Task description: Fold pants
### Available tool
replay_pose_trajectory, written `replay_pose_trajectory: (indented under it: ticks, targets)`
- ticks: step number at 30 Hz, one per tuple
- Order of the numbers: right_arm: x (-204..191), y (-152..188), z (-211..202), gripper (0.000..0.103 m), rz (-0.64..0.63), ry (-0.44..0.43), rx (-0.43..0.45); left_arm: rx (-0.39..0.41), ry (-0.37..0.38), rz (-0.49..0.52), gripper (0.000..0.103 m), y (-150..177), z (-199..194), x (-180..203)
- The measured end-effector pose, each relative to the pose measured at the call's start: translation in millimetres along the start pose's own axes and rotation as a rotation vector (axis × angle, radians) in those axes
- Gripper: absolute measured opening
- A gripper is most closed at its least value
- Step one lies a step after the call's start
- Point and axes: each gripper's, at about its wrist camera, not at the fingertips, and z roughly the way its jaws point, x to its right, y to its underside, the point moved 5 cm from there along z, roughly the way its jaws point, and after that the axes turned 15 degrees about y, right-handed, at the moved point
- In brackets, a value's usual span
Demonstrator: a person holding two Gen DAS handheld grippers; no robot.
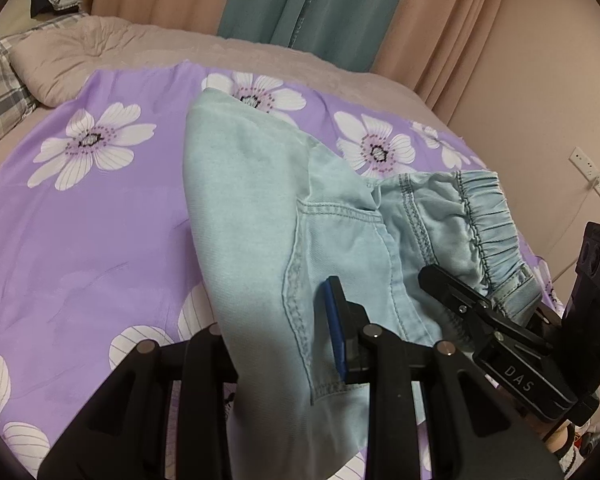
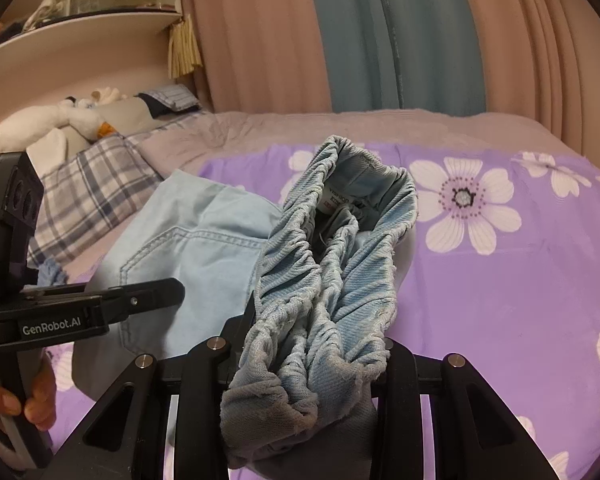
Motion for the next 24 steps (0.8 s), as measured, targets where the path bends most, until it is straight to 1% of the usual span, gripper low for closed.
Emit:
replay_pose_trajectory:
  ticks: [8,13,19,21,24]
  targets:
    - [-4.0,11.4,24.7,0.036,0.0,0.004,-0.065,-0.036,-0.035,-0.022,0.027,5.3,23.2,-22.0]
    - [-8.0,17.2,41.1,0.036,0.0,0.006,-0.105,-0.07,-0.046,-0.057,0.027,9.7,38.9,-37.8]
    - [-9.9,27.4,62.2,0.036,0.002,-0.002,-0.191,-0.122,-0.054,-0.103,0.027,19.3,55.4,-56.8]
    - [-10.3,30.8,67.6,0.036,0.008,-0.006,-0.217,-0.122,-0.058,-0.108,0.027,20.3,56.9,-60.1]
    - [-11.0,32.2,70.3,0.036,0.01,-0.005,-0.229,-0.122,-0.065,-0.105,0.027,20.4,58.7,-60.9]
